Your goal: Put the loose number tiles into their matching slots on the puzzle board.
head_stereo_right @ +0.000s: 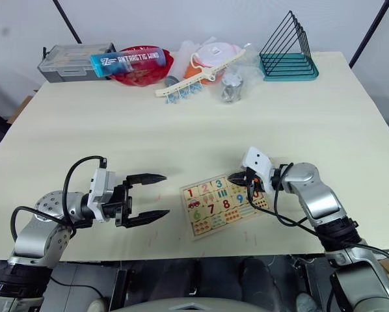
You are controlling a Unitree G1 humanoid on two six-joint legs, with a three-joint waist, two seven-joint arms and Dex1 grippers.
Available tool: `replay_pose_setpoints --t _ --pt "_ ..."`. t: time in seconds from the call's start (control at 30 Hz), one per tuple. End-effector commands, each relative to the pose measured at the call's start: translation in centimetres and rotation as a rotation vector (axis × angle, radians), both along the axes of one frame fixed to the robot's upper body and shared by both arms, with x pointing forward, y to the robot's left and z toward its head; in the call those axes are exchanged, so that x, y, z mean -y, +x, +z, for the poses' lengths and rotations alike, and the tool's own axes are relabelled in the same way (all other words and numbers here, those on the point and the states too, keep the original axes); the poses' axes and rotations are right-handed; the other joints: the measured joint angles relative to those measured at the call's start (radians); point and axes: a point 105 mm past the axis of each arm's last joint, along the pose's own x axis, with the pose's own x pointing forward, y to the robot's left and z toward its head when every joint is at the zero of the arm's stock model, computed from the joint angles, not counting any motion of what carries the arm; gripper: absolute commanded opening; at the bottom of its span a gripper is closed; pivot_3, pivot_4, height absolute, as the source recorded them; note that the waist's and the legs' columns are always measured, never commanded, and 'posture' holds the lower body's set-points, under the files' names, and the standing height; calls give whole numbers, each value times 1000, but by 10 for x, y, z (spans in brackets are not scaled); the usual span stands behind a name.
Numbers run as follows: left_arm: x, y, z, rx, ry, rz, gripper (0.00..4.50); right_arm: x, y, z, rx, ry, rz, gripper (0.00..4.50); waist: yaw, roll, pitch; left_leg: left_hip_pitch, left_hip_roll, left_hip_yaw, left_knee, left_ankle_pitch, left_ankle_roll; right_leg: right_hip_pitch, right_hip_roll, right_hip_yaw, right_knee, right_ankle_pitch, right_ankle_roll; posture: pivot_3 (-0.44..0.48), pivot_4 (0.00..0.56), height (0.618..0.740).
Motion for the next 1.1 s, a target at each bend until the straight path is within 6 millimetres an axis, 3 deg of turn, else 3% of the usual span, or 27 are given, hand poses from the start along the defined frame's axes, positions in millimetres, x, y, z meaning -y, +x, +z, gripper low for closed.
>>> replay_pose_setpoints --t 0.03,0.27,0.57,0.67,0.93,1.1 --pt "-1 2 5 38 5 14 4500 1 0 1 20 18 -20 52 0 0 0 0 0 0 0 0 0 0 0 0 0 0 0 0 150 740" --pt "-13 10 2 16 2 123 4500 16 -6 17 93 78 -120 52 5 0 0 0 0 0 0 0 0 0 0 0 0 0 0 0 150 740" --pt "-36 10 -6 -27 -11 260 4500 72 -39 39 207 291 -332 52 2 0 0 0 0 -1 0 0 0 1 0 0 0 0 0 0 150 740" --pt "-43 9 -9 -37 -18 318 4500 95 -53 41 239 339 -426 781 4 0 0 0 0 0 0 0 0 1 0 0 0 0 0 0 150 740" --pt "-53 4 -16 -44 -33 408 4500 152 -100 26 259 338 -650 4458 5 0 -1 1 1 0 0 0 0 2 0 1 0 0 0 0 150 740" --pt "-59 0 -21 -56 -28 415 4500 167 -118 17 253 321 -719 4458 2 0 -1 3 2 1 0 0 0 3 0 1 0 0 0 0 150 740"
